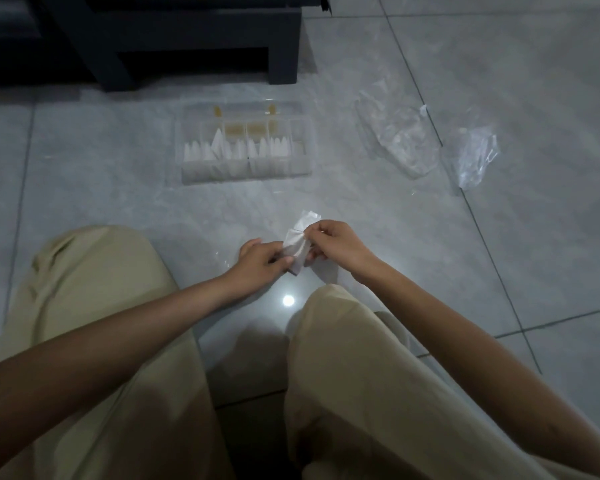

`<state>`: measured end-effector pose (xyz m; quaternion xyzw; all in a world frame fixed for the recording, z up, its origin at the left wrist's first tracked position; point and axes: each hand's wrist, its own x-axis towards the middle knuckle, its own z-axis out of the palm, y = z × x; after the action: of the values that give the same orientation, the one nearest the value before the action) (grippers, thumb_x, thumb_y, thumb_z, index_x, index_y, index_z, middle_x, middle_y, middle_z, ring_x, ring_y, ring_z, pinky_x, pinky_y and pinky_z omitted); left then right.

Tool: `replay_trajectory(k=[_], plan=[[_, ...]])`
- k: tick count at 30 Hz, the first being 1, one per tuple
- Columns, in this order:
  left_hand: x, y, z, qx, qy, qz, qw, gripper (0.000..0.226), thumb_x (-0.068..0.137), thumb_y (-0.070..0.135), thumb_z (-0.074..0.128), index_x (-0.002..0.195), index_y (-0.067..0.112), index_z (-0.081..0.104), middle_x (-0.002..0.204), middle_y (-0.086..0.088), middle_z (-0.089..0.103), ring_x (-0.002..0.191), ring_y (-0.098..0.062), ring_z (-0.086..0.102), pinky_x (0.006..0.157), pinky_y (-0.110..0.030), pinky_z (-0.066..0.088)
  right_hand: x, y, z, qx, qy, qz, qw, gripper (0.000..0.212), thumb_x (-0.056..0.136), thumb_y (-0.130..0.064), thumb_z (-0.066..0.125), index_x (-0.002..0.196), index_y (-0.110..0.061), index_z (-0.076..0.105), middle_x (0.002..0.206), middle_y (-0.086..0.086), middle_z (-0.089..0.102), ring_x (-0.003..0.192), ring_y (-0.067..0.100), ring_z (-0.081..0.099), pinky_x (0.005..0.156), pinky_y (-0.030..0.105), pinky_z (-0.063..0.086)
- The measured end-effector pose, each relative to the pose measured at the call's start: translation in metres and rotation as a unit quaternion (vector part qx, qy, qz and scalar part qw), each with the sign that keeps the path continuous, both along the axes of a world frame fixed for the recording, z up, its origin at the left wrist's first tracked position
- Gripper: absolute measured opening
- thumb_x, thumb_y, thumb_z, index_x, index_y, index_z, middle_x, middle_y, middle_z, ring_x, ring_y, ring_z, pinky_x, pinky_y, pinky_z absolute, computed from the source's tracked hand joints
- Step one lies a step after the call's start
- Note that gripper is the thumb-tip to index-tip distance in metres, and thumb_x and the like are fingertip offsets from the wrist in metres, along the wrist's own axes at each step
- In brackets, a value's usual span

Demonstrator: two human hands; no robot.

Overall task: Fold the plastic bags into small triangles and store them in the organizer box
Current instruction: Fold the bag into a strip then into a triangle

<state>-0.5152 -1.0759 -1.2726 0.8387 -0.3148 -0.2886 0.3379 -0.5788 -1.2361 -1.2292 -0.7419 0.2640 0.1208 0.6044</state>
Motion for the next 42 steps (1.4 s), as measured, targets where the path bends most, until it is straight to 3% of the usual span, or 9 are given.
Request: replay_trajectory(k=[5, 7, 11, 16, 24, 28, 30, 34, 42], plan=[[0.003, -0.004, 0.003, 0.009, 0.025, 0.029, 0.999, 0.026, 0.076, 0.043, 0.045, 0.058, 0.025, 0.048, 0.055, 0.007, 0.042, 0.063, -0.01, 0.045, 0.063, -0.022, 0.031, 0.004, -0.005, -0.011, -0.129, -0.055, 0.058, 0.988, 0.021, 0.087, -0.018, 0.071, 0.069, -0.024, 0.062, 0.061, -0.005, 0.061, 0.057, 0.004, 0.055, 0.062, 0.024, 0.044], [0.006, -0.004, 0.004, 0.02, 0.045, 0.042, 0.998, 0.029, 0.077, 0.045, 0.048, 0.063, 0.019, 0.053, 0.059, 0.004, 0.046, 0.066, -0.01, 0.046, 0.06, -0.018, 0.03, 0.006, -0.007, -0.018, -0.144, -0.067, 0.046, 0.986, 0.023, 0.087, -0.017, 0.07, 0.068, -0.025, 0.062, 0.065, -0.008, 0.062, 0.062, 0.009, 0.059, 0.067, 0.03, 0.047], [0.009, -0.011, 0.012, 0.061, 0.032, 0.037, 0.997, 0.029, 0.079, 0.043, 0.048, 0.061, 0.021, 0.042, 0.056, 0.005, 0.043, 0.059, -0.005, 0.044, 0.066, -0.027, 0.028, 0.009, -0.011, -0.03, -0.117, -0.045, 0.002, 0.992, 0.017, 0.087, -0.013, 0.068, 0.072, -0.019, 0.066, 0.066, -0.002, 0.063, 0.063, 0.015, 0.059, 0.07, 0.036, 0.051], [0.006, -0.017, 0.01, 0.027, -0.031, 0.068, 0.997, 0.008, 0.085, 0.02, 0.066, 0.091, 0.015, 0.066, 0.08, 0.006, 0.06, 0.083, -0.017, 0.06, 0.078, -0.027, 0.039, 0.009, -0.01, -0.034, -0.078, -0.036, -0.068, 0.994, 0.021, 0.091, -0.012, 0.065, 0.069, -0.014, 0.064, 0.057, 0.003, 0.06, 0.051, 0.014, 0.056, 0.058, 0.026, 0.05], [0.008, -0.017, 0.011, 0.031, -0.131, 0.04, 0.99, 0.007, 0.089, 0.022, 0.06, 0.083, 0.019, 0.061, 0.06, 0.011, 0.049, 0.075, -0.024, 0.061, 0.086, -0.034, 0.034, 0.004, -0.001, -0.04, -0.111, -0.056, -0.138, 0.983, 0.012, 0.092, -0.008, 0.061, 0.081, -0.007, 0.065, 0.056, 0.006, 0.062, 0.043, 0.01, 0.057, 0.051, 0.022, 0.052], [0.011, -0.024, 0.008, 0.031, -0.193, 0.05, 0.979, 0.014, 0.09, 0.025, 0.059, 0.09, 0.016, 0.069, 0.075, 0.001, 0.068, 0.081, -0.023, 0.063, 0.083, -0.033, 0.026, 0.01, 0.002, -0.043, -0.165, -0.047, -0.145, 0.974, 0.017, 0.091, -0.013, 0.062, 0.074, -0.015, 0.058, 0.063, 0.009, 0.066, 0.058, 0.023, 0.064, 0.062, 0.037, 0.055], [0.011, -0.027, 0.005, 0.038, -0.214, 0.066, 0.974, 0.015, 0.09, 0.029, 0.06, 0.088, 0.019, 0.07, 0.075, 0.003, 0.065, 0.087, -0.019, 0.06, 0.075, -0.031, 0.016, 0.013, 0.001, -0.042, -0.183, -0.031, -0.137, 0.973, 0.021, 0.09, -0.017, 0.062, 0.07, -0.019, 0.055, 0.07, 0.01, 0.068, 0.068, 0.029, 0.065, 0.068, 0.041, 0.054], [0.014, -0.028, 0.001, 0.063, -0.224, 0.088, 0.969, 0.012, 0.086, 0.034, 0.062, 0.081, 0.025, 0.068, 0.073, 0.009, 0.056, 0.096, -0.014, 0.052, 0.08, -0.032, 0.012, 0.011, -0.002, -0.043, -0.24, 0.016, -0.151, 0.959, 0.01, 0.09, -0.021, 0.061, 0.083, -0.014, 0.059, 0.081, 0.002, 0.064, 0.076, 0.021, 0.059, 0.063, 0.029, 0.042], [0.019, -0.034, 0.002, 0.088, -0.211, 0.087, 0.97, 0.017, 0.087, 0.037, 0.063, 0.086, 0.022, 0.072, 0.083, 0.006, 0.066, 0.103, -0.016, 0.051, 0.093, -0.035, 0.01, 0.007, -0.01, -0.044, -0.269, 0.056, -0.146, 0.95, 0.014, 0.091, -0.022, 0.057, 0.084, -0.01, 0.062, 0.078, 0.004, 0.063, 0.075, 0.024, 0.06, 0.061, 0.028, 0.039]])
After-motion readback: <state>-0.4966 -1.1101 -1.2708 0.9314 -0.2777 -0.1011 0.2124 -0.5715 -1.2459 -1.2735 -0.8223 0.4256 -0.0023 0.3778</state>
